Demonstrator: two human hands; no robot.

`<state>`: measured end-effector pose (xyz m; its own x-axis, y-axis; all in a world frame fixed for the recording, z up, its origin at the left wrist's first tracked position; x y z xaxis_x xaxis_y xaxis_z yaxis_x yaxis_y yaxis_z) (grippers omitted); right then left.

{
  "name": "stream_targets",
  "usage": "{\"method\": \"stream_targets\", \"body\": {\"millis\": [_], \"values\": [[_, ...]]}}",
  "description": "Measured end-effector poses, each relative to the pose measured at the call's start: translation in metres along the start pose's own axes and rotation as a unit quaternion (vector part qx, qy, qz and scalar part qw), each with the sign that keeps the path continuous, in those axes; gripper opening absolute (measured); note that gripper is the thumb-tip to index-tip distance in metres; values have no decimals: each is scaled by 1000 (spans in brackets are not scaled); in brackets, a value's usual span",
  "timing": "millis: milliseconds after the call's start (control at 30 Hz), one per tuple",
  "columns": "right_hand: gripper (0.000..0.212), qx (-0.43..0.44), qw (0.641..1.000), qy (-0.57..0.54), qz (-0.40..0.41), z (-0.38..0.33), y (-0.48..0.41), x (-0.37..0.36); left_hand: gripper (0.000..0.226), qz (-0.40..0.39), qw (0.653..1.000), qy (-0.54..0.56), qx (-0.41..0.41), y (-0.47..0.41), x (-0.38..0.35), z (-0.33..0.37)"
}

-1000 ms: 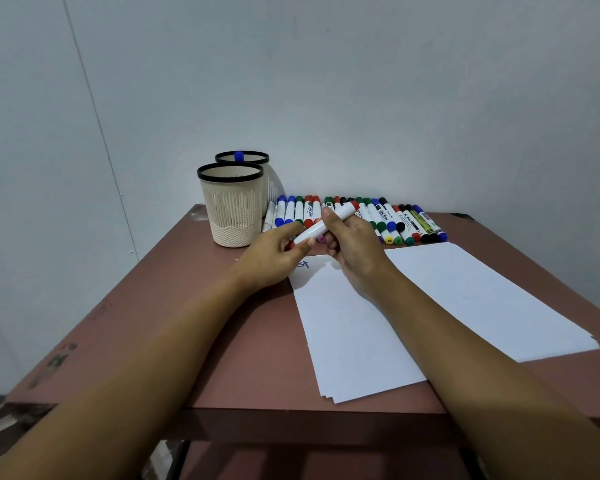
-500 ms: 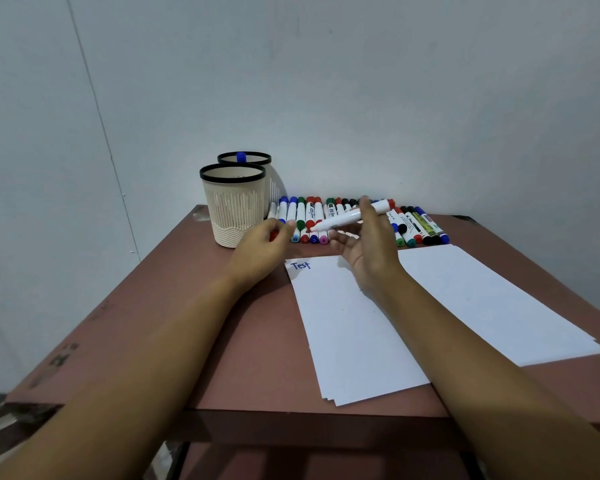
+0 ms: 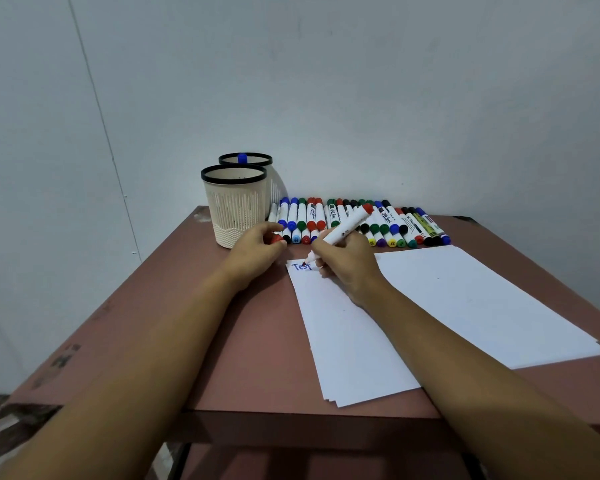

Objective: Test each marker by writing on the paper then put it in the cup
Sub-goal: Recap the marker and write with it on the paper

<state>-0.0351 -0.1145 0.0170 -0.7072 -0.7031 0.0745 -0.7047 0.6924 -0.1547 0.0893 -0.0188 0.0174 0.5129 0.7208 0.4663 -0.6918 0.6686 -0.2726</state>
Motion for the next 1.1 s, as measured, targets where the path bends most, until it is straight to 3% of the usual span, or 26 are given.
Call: {"method": "stream_targets", "body": {"millis": [800, 1100], "values": [[11, 12, 998, 66, 17, 2, 3, -4, 28, 3, 1000, -2, 5, -2, 0, -2], [8, 18, 998, 65, -13, 0, 5, -6, 28, 1, 1000, -10, 0, -3, 0, -3]]}}
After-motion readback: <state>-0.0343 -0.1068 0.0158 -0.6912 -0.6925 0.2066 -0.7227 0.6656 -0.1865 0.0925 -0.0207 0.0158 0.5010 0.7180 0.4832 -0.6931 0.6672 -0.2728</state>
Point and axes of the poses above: each hand's wrist, its own y-axis away from the middle knuckle, its own x-axis out of the back of the hand, z = x × y, the point moved 5 cm from there along -y, towards the middle knuckle, and after that the axes turned 1 degree about -z, right-handed, at the moved point
